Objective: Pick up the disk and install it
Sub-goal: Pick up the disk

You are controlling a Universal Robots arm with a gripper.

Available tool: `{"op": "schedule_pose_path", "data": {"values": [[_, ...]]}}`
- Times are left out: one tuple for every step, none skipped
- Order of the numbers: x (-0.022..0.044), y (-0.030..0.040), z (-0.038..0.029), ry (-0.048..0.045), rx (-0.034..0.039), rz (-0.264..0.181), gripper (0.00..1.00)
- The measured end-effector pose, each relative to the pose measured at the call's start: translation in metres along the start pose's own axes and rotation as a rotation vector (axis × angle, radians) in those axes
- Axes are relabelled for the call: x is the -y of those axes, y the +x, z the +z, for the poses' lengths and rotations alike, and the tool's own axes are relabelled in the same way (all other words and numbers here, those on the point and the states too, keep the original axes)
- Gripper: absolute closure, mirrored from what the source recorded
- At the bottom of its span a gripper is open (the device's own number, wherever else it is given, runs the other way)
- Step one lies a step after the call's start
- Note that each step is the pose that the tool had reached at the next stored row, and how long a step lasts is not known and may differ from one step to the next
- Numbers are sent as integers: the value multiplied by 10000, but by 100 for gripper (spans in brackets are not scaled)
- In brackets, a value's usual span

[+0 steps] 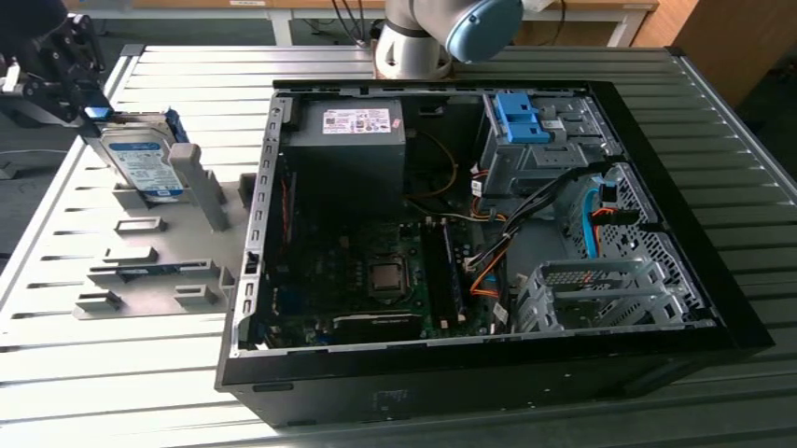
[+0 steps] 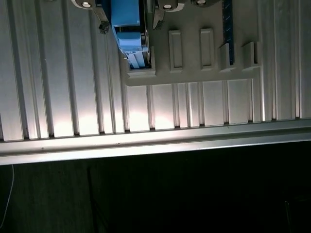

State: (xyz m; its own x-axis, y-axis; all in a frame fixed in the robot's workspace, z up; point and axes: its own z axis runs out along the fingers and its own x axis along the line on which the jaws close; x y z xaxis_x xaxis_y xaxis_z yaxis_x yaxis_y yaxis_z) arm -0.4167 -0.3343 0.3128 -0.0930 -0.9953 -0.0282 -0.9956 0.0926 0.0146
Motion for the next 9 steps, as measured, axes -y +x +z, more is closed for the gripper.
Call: {"op": "schedule_pose_path", "data": {"values": [[0,1,15,-3,-2,-9,55],[-1,1,31,-3,-2,-23,55],[-1,2,45,-4,-2,-43,55],[-2,2,57,-4,-2,-68,55],[-3,2,67,-6,-3,-96,55],[-5,3,77,-6,-3,-116,55],[-11,3,85,-6,-4,-117,55],[-18,3,94,-7,-4,-117,55],[-20,4,103,-6,-3,-118,55]]}}
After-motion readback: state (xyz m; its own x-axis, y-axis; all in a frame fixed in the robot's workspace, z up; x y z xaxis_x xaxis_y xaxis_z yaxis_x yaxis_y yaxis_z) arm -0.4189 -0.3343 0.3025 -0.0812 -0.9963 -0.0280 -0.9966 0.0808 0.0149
